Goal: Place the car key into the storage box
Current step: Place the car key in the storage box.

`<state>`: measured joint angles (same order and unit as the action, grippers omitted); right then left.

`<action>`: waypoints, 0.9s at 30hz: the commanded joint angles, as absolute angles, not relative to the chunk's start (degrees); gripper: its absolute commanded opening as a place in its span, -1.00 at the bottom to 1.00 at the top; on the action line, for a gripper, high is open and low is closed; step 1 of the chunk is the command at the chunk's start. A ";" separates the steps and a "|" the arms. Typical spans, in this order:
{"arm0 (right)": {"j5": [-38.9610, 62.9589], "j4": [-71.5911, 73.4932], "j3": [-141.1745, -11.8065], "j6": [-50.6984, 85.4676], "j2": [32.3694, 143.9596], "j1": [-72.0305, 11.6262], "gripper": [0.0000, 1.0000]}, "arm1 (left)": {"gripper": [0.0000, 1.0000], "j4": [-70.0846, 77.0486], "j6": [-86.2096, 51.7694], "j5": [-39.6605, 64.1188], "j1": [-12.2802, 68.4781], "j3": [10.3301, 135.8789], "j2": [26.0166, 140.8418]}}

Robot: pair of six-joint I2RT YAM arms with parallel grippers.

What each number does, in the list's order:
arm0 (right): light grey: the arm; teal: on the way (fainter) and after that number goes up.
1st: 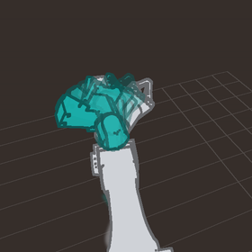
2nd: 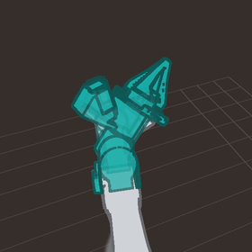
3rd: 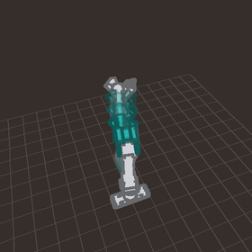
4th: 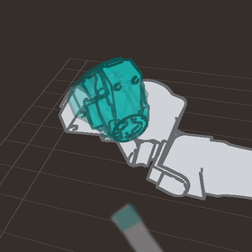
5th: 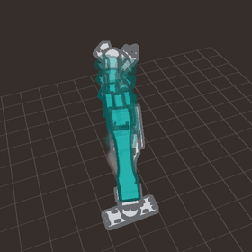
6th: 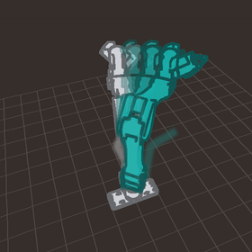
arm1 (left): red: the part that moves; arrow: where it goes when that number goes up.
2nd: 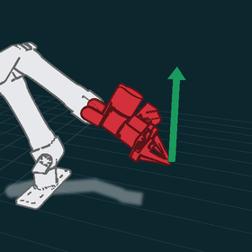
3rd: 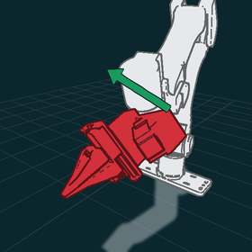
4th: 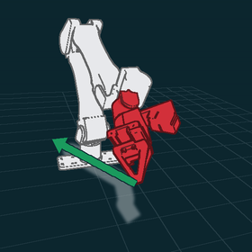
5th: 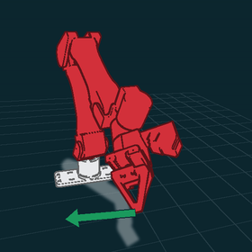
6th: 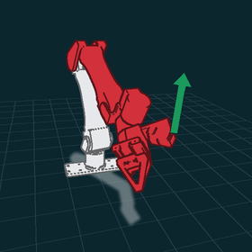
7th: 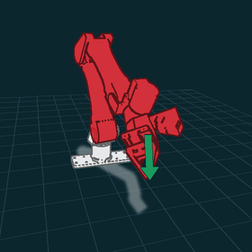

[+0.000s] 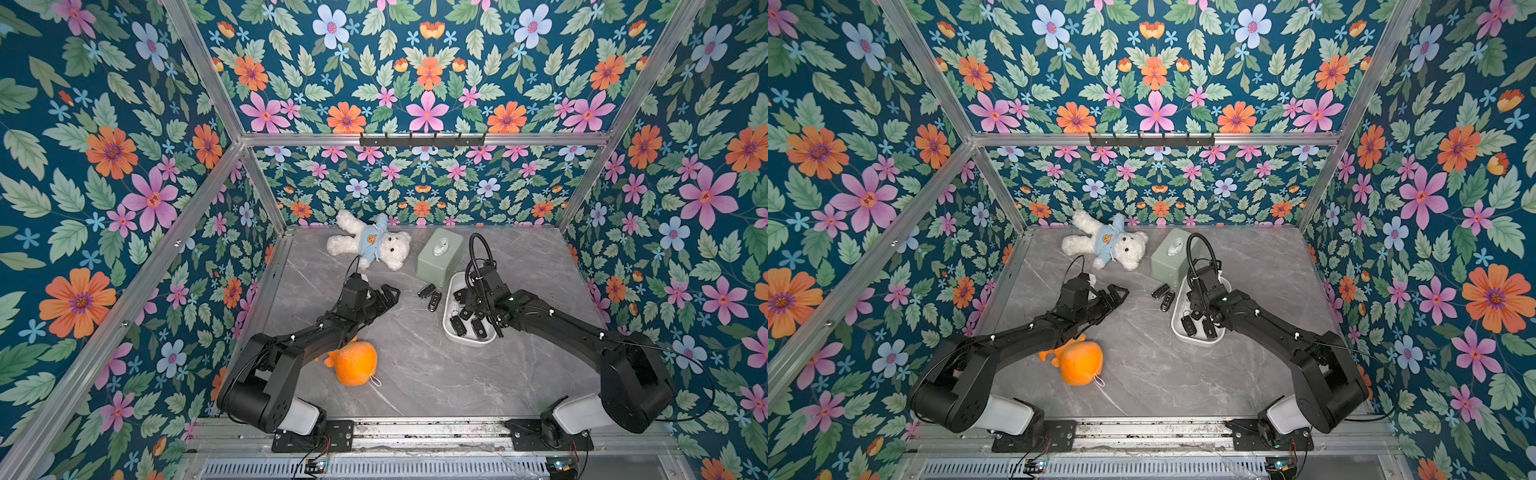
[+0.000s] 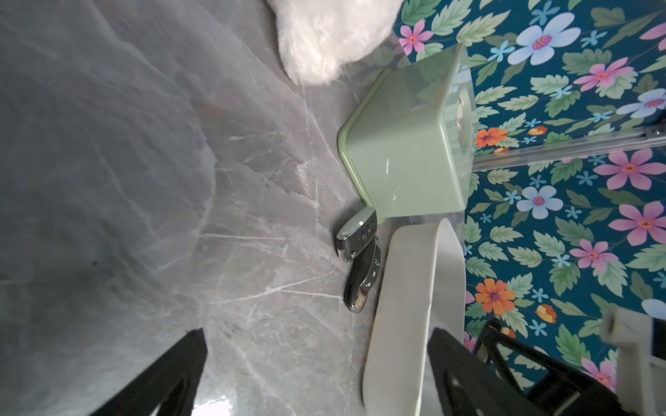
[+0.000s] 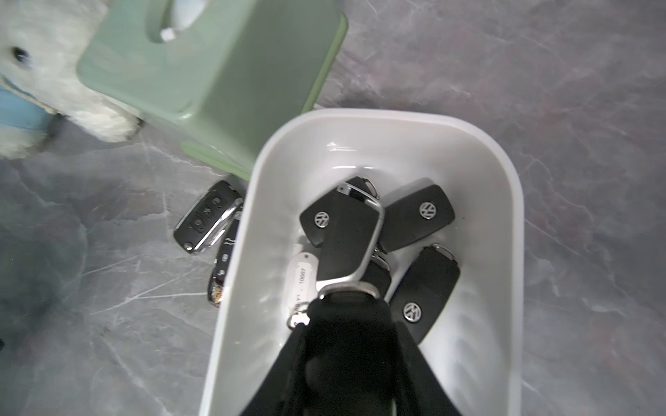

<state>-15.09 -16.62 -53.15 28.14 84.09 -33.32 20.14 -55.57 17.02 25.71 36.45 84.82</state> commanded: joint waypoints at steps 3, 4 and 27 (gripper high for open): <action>-13.41 -15.68 -51.81 29.98 84.79 -30.97 -0.41 | 0.99 21.93 -55.73 18.84 26.66 38.02 86.16; -13.28 -15.73 -52.06 29.95 85.35 -30.69 -0.41 | 0.99 22.03 -55.72 18.84 26.87 38.08 86.20; -12.30 -18.27 -60.47 29.58 100.75 -25.77 -0.35 | 0.99 17.20 -52.59 17.16 27.16 37.49 83.07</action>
